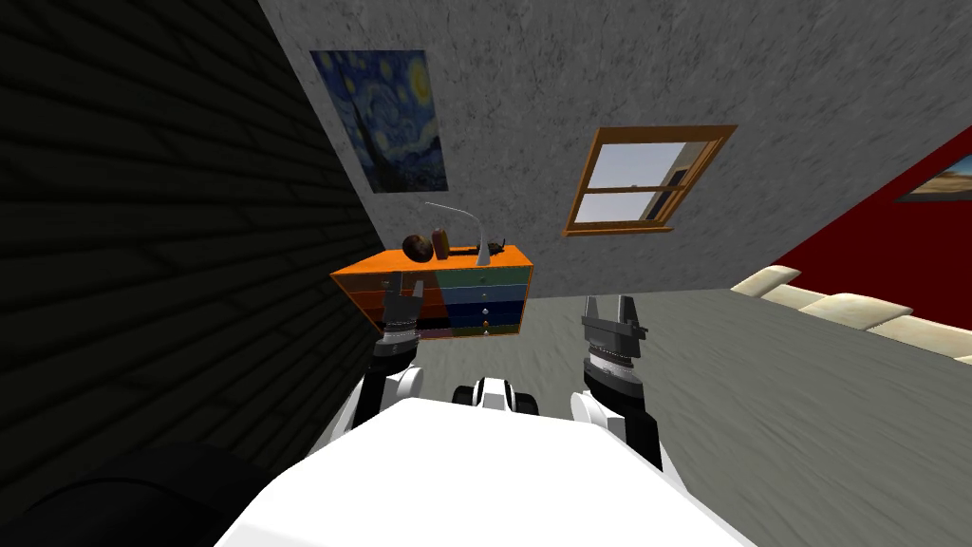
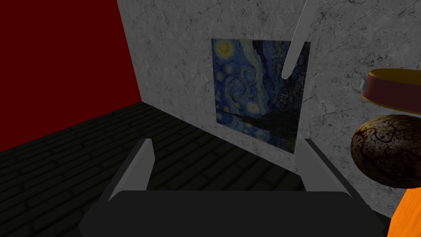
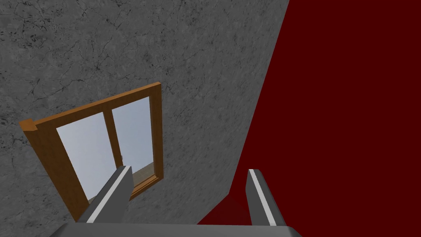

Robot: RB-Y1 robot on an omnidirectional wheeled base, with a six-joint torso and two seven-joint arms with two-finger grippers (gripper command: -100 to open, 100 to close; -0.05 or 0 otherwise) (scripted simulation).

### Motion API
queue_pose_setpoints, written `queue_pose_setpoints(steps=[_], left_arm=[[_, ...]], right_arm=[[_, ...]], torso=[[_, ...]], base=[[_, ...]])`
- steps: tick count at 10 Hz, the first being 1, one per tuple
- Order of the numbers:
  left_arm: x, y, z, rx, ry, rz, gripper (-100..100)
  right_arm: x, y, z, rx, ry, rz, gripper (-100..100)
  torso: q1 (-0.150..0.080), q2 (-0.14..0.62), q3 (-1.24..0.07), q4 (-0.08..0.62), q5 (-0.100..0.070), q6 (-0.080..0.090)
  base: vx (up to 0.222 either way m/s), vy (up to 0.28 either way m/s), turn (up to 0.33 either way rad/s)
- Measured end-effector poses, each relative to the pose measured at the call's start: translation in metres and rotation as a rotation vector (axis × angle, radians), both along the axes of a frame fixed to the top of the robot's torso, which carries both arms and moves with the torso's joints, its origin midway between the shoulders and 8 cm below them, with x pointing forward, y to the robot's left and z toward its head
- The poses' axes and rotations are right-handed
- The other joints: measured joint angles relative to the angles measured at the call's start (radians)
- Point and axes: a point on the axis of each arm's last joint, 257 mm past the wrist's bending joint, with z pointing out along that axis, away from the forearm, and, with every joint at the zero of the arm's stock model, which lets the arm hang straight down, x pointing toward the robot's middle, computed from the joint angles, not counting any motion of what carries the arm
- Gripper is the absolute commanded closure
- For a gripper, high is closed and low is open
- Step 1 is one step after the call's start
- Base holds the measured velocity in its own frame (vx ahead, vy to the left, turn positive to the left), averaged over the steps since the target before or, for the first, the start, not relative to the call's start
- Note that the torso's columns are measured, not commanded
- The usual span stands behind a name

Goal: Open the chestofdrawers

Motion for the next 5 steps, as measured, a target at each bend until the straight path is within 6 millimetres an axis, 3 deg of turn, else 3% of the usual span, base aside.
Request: queue_pose_setpoints(steps=[5], left_arm=[[0.011, -0.010, -0.028, 0.096, 0.042, -0.048, -100]], right_arm=[[0.000, 0.000, 0.000, 0.000, 0.000, 0.000, 0]], torso=[[-0.001, 0.013, -0.025, 0.014, 0.000, 0.000]], base=[[0.062, -0.023, 0.000]])
